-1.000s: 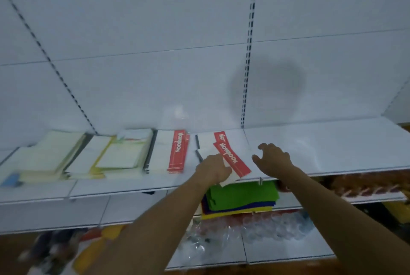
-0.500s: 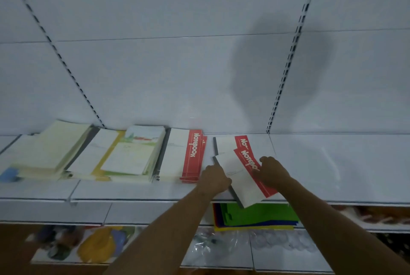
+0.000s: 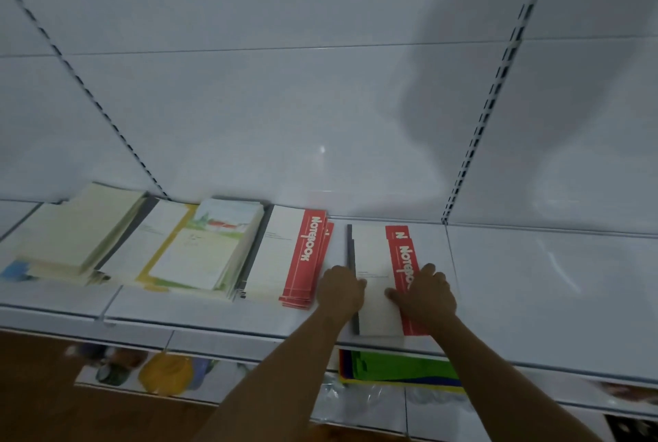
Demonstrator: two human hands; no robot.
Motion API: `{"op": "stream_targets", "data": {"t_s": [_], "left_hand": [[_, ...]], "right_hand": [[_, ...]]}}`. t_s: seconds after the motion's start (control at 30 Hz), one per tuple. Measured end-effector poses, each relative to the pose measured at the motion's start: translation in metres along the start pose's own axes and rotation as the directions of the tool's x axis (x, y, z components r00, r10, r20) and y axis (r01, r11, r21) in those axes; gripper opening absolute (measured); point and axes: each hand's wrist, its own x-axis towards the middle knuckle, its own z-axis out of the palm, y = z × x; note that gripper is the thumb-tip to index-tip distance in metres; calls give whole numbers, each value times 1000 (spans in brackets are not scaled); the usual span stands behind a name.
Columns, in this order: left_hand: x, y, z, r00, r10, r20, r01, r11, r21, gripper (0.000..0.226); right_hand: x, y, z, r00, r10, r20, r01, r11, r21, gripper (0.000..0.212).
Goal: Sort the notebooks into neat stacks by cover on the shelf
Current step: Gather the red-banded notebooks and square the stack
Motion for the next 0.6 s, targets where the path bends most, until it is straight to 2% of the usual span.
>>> {"op": "stream_targets", "data": {"t_s": [0.27,0.4,0.6], "left_hand": [[6,1,-1,997,-71,27,72,997,-25,40],[3,-1,-8,996,-72,59,77,994,-80,33],[-9,-4,-11,998,-64,7,64,985,-161,16]], "right_hand": [[-1,-5,2,999,27,-26,-28,999,-33,87],[3,-2,-1,999,35,10,-35,999,32,90],[14,11,-7,989,-67,132,41,981,192,61]]}}
